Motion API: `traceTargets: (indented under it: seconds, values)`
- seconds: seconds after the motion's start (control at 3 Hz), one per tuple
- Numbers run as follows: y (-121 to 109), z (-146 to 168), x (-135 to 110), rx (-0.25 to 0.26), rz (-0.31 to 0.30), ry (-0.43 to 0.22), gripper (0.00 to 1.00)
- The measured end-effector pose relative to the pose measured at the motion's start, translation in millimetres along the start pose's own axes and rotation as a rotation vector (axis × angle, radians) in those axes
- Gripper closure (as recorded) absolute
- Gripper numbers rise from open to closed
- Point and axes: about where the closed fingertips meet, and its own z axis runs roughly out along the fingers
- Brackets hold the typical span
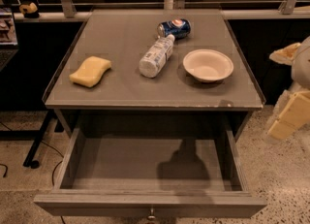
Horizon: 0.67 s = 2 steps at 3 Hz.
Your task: Close top drawer
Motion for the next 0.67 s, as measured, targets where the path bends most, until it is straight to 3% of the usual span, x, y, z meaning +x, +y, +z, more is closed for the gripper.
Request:
traceTargets:
  seconds: [0.67]
  values:
    - [22,40,34,-0.155,-0.004,-0.128,0.00]
